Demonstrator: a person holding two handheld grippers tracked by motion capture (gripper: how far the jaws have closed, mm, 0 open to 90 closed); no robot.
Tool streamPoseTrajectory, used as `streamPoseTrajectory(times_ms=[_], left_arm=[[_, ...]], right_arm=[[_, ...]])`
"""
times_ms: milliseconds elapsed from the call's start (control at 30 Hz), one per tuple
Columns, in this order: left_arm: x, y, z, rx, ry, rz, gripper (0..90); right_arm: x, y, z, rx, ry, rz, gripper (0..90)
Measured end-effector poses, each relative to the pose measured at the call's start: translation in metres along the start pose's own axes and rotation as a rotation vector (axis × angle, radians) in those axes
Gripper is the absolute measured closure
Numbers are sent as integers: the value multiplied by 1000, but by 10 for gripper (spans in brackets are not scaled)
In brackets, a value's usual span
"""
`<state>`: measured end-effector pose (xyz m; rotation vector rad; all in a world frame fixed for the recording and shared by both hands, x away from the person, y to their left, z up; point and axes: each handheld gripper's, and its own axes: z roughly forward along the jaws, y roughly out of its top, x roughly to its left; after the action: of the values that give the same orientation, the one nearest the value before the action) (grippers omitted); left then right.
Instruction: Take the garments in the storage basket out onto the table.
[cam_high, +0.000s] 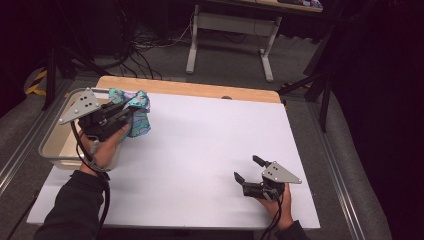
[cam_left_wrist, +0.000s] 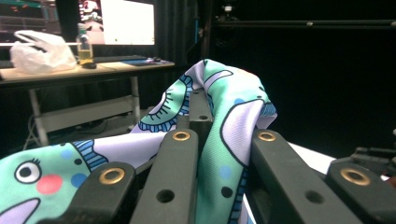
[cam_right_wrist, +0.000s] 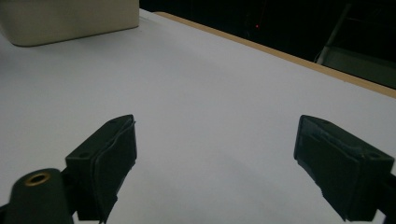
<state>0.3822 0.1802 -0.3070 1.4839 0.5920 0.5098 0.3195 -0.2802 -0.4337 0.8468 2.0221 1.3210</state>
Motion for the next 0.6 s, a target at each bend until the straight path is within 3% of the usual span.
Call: streamPoseTrajectory(times_ms=[167, 367, 567, 600], left_arm=[[-21, 10, 19, -22, -68, 2, 856], [-42, 11, 45, -5, -140, -1, 856], [-58, 7, 68, 28, -181, 6, 856], [-64, 5, 76, 36, -206, 10, 856]], right_arm=[[1, 2, -1, -5, 7, 9, 135], [-1, 2, -1, -1, 3, 7, 135], [-4, 2, -4, -11, -4, 17, 135], [-5, 2, -5, -9, -8, 16, 135]])
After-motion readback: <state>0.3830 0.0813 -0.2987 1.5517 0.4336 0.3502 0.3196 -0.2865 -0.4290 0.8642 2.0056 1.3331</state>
